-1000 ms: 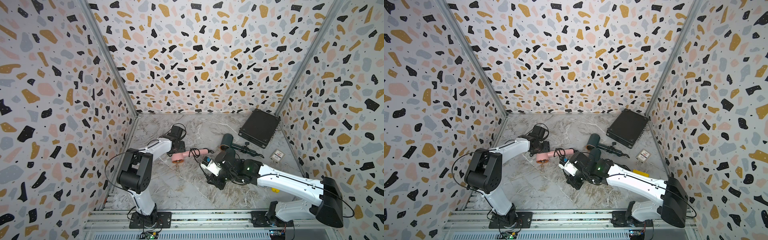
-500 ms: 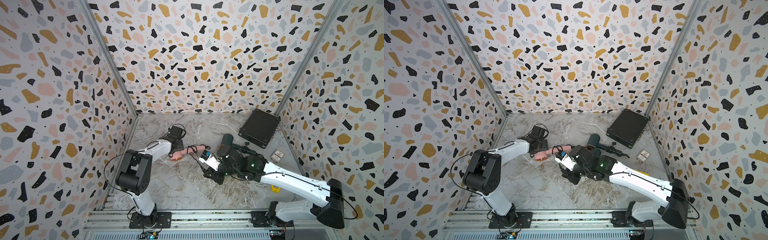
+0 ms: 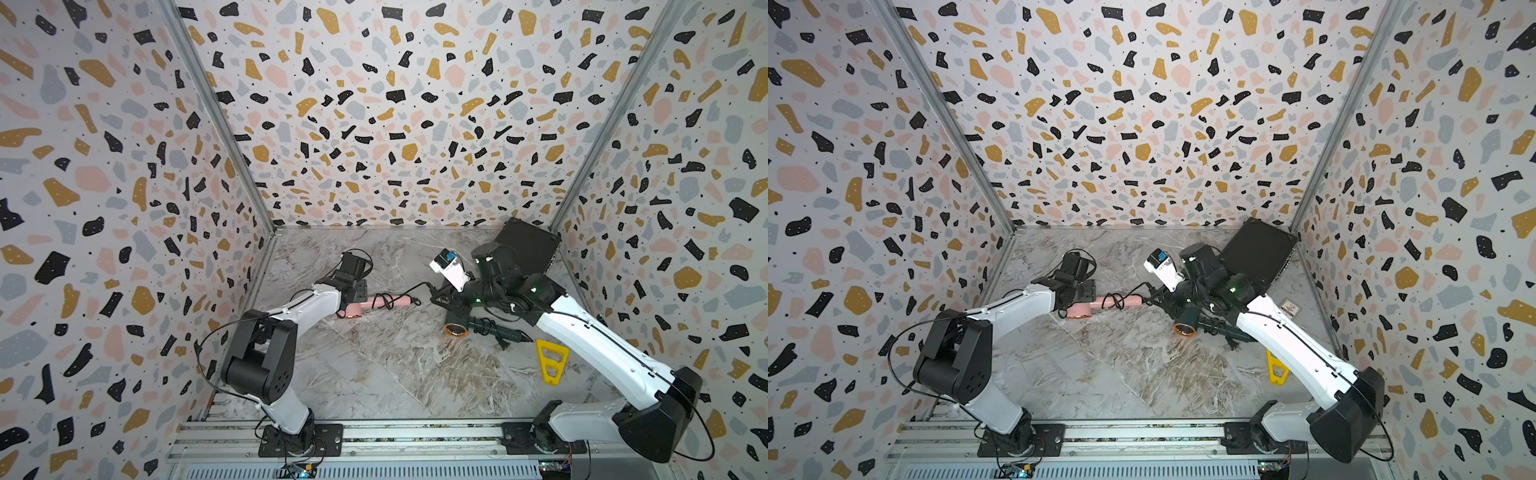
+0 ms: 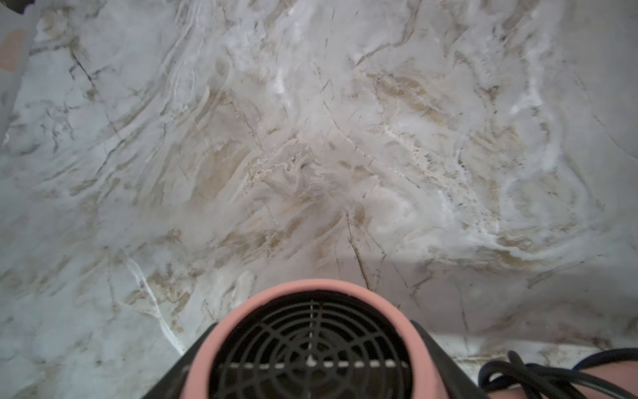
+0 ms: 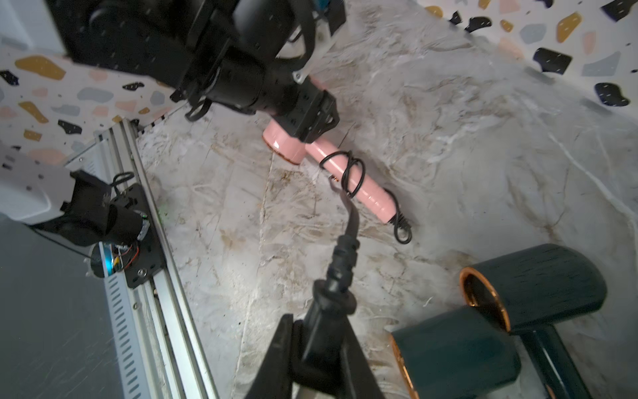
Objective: Wrap the cord around the hair dryer
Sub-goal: Wrap the power cord around the hair dryer.
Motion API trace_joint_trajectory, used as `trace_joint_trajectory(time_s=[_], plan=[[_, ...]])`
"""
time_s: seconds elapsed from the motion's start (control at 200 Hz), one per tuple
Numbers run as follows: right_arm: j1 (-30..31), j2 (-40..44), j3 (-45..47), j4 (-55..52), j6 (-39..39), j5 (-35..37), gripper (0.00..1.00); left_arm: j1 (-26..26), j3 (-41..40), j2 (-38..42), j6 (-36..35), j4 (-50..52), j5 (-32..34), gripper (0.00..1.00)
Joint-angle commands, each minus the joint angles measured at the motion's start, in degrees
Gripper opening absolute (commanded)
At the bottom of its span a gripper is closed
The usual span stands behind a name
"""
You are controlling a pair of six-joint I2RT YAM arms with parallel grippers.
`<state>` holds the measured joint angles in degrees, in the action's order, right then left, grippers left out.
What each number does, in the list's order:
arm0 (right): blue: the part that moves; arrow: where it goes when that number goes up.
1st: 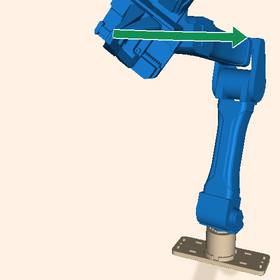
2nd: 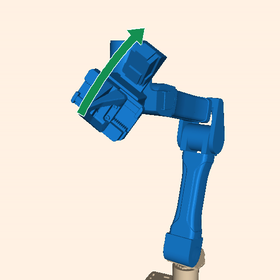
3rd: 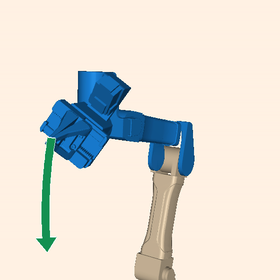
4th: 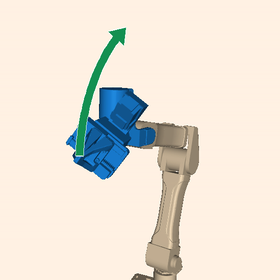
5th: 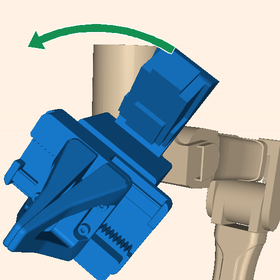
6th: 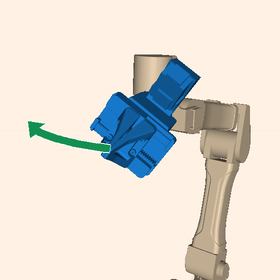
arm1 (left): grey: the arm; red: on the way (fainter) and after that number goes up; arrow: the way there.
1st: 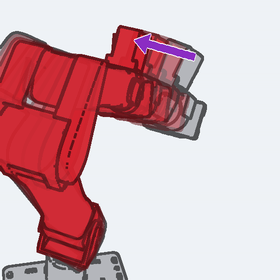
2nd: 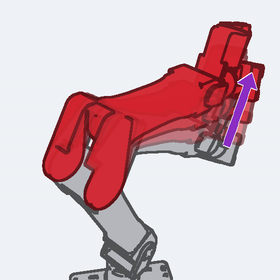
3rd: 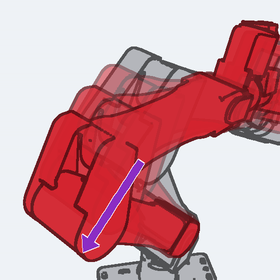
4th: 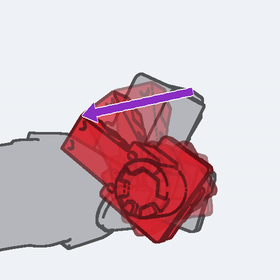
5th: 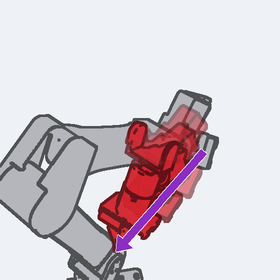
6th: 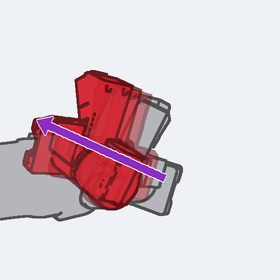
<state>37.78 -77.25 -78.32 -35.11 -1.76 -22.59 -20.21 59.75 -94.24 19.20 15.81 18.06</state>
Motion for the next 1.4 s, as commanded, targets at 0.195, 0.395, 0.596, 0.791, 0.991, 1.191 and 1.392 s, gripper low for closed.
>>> trace_joint_trajectory(time_s=[0.195,0.395,0.596,0.791,0.991,1.191,1.392], plan=[[-5.1,-5.6,-18.2,3.0,-2.7,-2.4,0.00,0.2,1.6,-1.6,-4.0,0.7,5.6,0.00],[-10.6,-11.6,-19.4,3.9,-1.4,-6.9,0.00,-0.1,1.3,1.1,-6.4,4.7,-0.1,0.00],[-19.1,-15.8,-17.0,11.5,4.8,-14.2,0.00,-4.8,1.3,4.0,-11.9,16.6,-5.0,0.00],[-19.8,-22.7,-27.2,2.9,-1.1,-9.2,0.00,-6.6,-0.4,6.2,-11.4,19.3,-7.9,0.00],[-19.9,-26.8,-29.5,2.5,-0.4,-11.3,0.00,-7.8,0.2,7.2,-12.3,20.5,-14.2,0.00],[-20.4,-26.5,-21.8,7.0,-0.2,-12.6,0.00,-6.3,-4.6,13.9,-8.0,7.7,-41.5,0.00],[-21.0,-26.5,-17.2,10.0,0.9,-14.4,0.00,-3.2,-9.9,19.7,2.2,-9.9,-59.7,0.00]])
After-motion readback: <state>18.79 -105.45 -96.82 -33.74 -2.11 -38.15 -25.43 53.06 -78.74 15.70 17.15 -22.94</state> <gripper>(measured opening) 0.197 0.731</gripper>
